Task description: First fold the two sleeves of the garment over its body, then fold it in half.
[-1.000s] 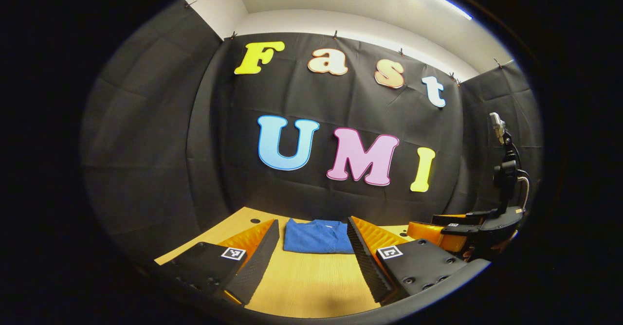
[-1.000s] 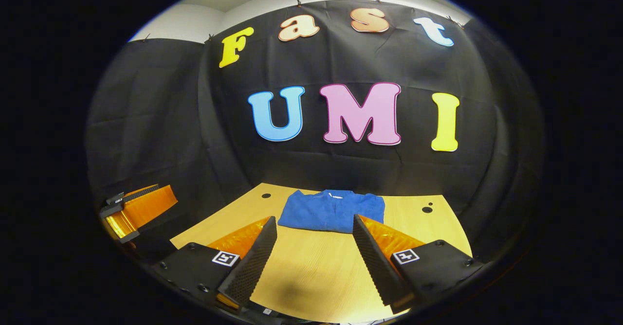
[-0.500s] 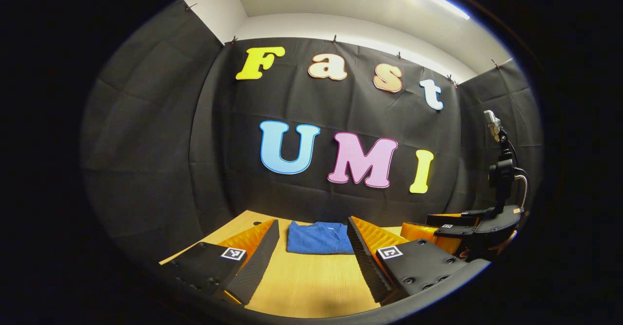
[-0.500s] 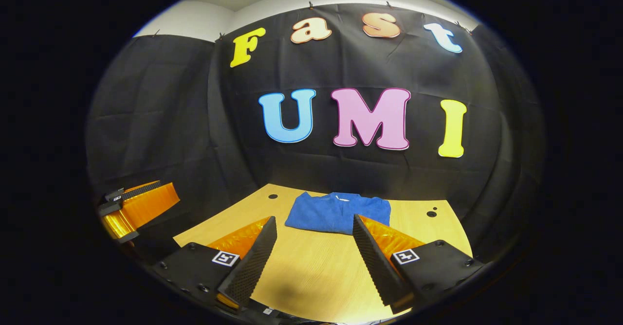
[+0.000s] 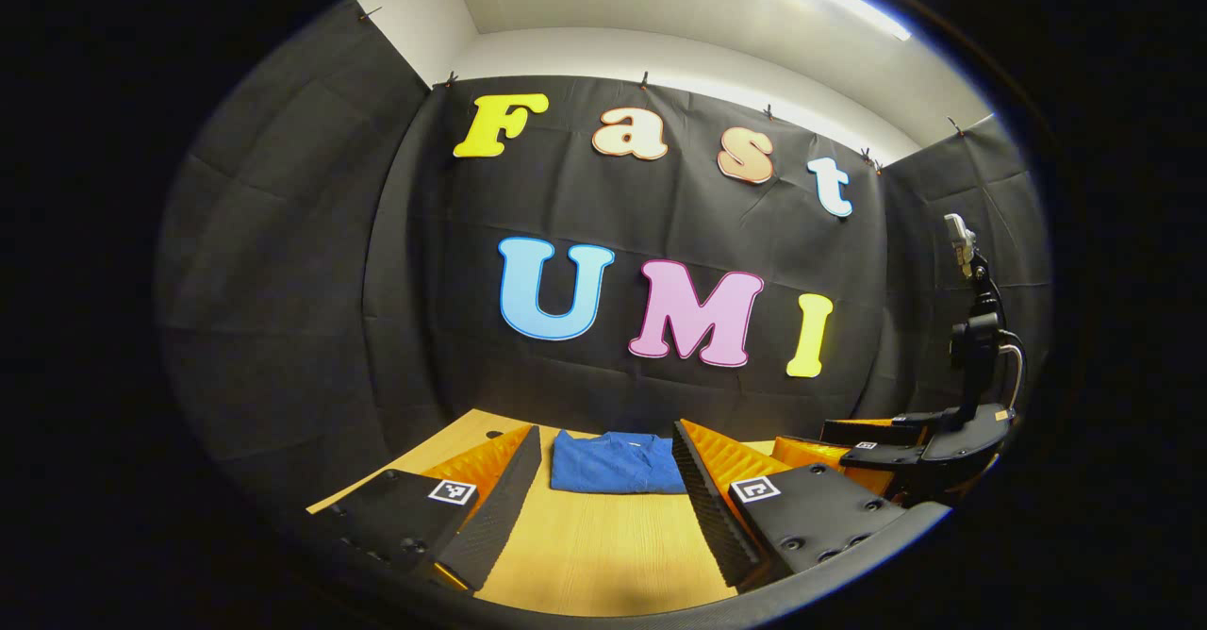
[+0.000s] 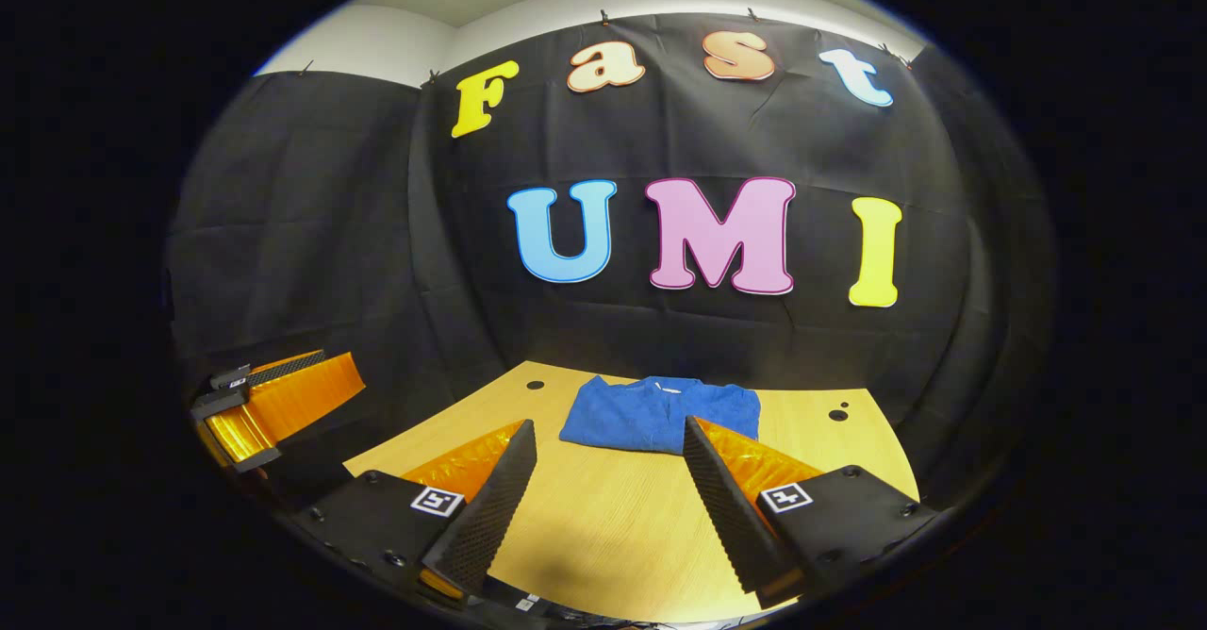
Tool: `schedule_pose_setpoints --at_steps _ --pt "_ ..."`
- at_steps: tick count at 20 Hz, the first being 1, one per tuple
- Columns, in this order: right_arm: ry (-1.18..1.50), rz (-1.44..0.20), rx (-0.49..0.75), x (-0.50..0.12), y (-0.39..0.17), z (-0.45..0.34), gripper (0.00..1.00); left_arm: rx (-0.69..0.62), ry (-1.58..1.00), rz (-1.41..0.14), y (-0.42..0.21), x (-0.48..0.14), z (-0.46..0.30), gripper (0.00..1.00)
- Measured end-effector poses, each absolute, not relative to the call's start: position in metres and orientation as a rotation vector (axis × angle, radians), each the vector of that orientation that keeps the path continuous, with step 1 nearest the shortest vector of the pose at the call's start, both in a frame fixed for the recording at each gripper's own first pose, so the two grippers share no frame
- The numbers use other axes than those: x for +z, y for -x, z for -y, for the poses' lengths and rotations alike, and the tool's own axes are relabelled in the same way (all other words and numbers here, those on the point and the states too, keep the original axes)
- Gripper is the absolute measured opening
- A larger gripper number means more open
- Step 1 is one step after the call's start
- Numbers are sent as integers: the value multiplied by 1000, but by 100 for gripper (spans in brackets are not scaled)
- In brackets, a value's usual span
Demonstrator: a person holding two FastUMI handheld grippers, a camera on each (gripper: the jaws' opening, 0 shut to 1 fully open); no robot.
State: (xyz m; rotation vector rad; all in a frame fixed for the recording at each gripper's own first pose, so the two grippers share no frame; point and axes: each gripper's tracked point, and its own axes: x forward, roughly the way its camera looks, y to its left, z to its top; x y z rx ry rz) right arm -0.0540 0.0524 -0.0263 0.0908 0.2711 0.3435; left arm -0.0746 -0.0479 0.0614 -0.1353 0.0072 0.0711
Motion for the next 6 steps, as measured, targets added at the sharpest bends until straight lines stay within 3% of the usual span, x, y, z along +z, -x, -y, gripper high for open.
schedule_pose_setpoints --at_steps 6 --pt "-93 -286 331 -31 55 -43 98 69 144 -22 75 58 52 81"
